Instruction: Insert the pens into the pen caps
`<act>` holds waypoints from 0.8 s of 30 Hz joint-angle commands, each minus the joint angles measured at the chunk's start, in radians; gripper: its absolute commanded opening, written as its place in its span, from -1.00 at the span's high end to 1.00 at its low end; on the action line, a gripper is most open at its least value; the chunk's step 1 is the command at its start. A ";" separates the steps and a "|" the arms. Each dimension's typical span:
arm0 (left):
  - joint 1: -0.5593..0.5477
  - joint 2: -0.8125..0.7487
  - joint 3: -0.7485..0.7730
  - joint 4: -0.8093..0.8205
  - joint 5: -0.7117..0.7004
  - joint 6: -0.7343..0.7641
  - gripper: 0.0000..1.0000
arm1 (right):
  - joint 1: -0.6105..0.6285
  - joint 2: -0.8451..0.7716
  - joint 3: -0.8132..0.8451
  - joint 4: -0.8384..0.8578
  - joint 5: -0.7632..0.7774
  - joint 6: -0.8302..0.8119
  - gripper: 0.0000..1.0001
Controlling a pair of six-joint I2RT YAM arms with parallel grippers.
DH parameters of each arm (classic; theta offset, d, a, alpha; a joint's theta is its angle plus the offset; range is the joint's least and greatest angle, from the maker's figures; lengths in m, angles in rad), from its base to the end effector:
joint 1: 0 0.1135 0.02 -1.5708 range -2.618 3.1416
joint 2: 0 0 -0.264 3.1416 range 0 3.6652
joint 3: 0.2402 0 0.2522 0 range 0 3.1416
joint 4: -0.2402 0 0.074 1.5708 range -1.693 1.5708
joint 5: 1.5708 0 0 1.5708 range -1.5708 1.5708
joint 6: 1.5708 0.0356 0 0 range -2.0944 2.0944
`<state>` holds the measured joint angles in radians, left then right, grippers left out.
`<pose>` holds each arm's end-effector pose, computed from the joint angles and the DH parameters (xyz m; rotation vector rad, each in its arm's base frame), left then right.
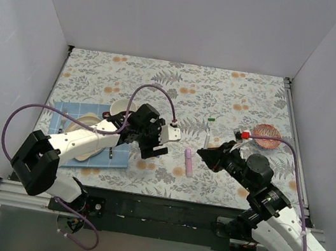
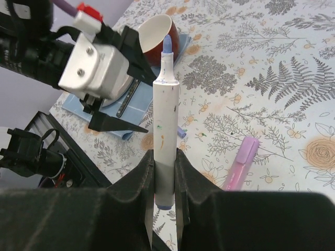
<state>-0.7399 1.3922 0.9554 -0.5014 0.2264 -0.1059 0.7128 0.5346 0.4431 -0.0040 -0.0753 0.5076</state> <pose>0.2049 -0.1979 0.2364 0.8980 2.4285 -0.6158 0.1127 0.1009 0.2749 -0.2404 1.7464 0.9719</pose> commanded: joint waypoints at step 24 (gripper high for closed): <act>-0.003 0.304 0.066 -0.008 0.125 0.267 0.03 | -0.004 -0.148 0.011 -0.054 0.120 -0.098 0.97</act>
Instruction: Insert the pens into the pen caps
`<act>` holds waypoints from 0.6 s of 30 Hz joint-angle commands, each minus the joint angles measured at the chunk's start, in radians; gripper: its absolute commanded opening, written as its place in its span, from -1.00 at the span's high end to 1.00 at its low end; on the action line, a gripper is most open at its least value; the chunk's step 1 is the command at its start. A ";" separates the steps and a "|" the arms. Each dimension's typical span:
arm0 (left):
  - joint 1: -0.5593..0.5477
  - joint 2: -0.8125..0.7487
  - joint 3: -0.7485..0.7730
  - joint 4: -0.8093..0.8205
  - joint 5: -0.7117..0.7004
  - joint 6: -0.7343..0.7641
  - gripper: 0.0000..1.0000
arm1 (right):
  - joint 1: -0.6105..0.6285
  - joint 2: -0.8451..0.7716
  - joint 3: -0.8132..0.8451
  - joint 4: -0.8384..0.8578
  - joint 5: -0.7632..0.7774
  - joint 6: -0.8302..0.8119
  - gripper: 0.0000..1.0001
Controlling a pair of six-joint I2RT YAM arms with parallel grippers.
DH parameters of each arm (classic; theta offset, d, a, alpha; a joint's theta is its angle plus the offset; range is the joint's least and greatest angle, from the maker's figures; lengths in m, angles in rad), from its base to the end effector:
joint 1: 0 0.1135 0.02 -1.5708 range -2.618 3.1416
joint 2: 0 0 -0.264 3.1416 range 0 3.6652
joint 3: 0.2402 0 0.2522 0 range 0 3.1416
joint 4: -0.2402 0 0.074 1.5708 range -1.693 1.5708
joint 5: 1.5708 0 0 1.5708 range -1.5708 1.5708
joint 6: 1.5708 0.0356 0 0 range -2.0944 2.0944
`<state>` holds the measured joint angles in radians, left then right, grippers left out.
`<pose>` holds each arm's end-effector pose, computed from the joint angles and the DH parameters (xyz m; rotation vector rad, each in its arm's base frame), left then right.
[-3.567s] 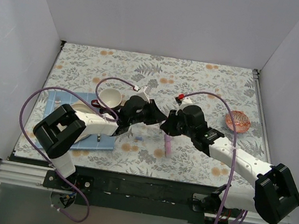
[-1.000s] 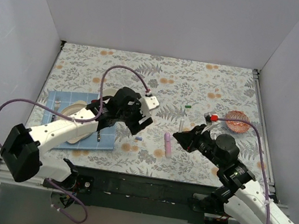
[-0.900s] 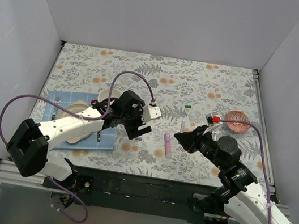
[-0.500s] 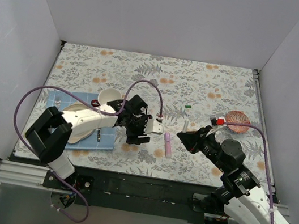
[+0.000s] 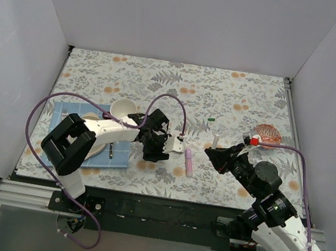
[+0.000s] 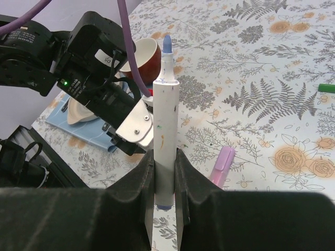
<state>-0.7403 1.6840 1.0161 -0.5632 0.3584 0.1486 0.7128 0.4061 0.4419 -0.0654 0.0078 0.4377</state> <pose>0.2242 -0.2217 0.1700 1.3071 2.5384 -0.6372 0.0983 0.0846 0.2833 -0.2231 1.6580 0.8781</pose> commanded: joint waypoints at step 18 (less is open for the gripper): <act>-0.004 0.077 -0.016 -0.001 -0.058 -0.089 0.76 | -0.003 -0.036 0.023 -0.005 0.037 -0.033 0.97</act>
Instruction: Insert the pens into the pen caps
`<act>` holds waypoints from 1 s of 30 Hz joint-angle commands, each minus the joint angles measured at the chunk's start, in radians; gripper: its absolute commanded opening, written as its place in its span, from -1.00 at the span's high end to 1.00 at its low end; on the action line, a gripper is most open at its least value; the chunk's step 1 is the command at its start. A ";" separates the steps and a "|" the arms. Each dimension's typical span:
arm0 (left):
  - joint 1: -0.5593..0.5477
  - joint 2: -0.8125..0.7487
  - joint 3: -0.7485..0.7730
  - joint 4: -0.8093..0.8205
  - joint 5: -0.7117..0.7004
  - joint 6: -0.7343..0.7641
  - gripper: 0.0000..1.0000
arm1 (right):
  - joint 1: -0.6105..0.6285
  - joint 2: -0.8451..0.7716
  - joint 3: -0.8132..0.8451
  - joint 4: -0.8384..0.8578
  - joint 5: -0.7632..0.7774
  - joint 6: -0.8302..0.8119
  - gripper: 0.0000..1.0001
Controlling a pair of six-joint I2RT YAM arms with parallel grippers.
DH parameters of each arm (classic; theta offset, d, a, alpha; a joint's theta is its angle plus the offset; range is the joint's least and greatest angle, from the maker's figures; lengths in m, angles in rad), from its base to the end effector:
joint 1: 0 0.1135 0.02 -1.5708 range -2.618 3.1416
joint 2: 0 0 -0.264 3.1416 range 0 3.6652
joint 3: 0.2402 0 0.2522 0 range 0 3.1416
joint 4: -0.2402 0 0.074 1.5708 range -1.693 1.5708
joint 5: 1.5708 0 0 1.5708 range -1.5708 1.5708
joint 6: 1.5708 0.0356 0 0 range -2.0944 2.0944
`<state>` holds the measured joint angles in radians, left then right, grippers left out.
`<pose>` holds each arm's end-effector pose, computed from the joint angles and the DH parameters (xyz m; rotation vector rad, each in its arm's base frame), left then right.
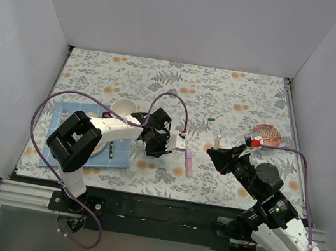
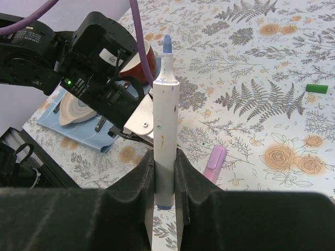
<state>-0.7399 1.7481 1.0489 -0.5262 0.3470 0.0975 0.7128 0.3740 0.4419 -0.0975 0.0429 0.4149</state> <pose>0.2349 -0.2308 0.1605 1.2413 2.5746 -0.6324 0.0949 0.0800 0.2832 -0.2128 1.6518 0.8338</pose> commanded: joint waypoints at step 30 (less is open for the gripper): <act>-0.023 -0.518 -0.283 0.848 -0.086 -1.338 1.00 | -0.004 0.118 -0.192 0.332 -0.296 0.139 0.97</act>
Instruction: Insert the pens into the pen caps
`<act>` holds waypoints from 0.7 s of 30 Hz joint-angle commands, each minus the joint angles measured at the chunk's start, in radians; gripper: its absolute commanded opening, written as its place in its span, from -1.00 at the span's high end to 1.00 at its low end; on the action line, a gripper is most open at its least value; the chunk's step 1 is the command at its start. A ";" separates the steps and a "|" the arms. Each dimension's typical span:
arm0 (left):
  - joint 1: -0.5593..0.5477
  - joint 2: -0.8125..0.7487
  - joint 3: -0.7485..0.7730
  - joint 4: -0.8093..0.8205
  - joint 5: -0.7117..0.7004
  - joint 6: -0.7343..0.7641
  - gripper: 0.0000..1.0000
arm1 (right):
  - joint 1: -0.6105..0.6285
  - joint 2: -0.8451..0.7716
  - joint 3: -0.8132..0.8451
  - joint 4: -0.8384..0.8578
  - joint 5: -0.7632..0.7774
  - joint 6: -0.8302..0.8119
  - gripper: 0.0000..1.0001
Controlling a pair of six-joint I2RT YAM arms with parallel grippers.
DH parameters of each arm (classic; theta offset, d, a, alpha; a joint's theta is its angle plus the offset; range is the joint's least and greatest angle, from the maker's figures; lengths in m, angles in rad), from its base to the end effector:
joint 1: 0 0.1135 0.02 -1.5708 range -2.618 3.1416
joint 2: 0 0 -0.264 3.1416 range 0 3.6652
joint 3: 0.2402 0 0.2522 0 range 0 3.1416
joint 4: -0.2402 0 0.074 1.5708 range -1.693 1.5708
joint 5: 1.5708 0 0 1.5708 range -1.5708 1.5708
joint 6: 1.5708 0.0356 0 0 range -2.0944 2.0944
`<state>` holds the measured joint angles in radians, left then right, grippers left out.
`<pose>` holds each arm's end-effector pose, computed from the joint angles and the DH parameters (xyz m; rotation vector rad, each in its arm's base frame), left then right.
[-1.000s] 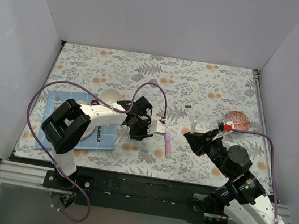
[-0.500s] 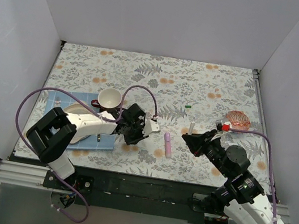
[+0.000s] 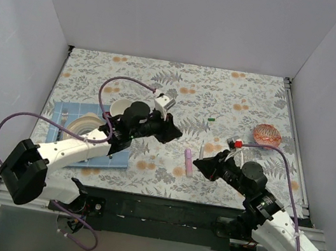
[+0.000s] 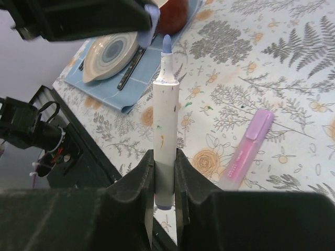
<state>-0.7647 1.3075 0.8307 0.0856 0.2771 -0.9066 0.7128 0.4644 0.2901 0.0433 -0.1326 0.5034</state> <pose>0.2072 -0.2123 0.2680 0.0489 2.2111 -1.2991 0.1058 0.0977 0.2341 -0.2932 1.7844 1.0028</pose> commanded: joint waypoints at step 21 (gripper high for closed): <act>0.002 -0.152 -0.278 0.789 -0.087 -0.586 1.00 | 0.071 0.390 0.083 0.540 -0.266 0.152 0.97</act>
<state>-0.7631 1.1404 0.5617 0.7959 0.1951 -1.4826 0.7601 0.8291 0.3092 0.4812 -0.3820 0.6487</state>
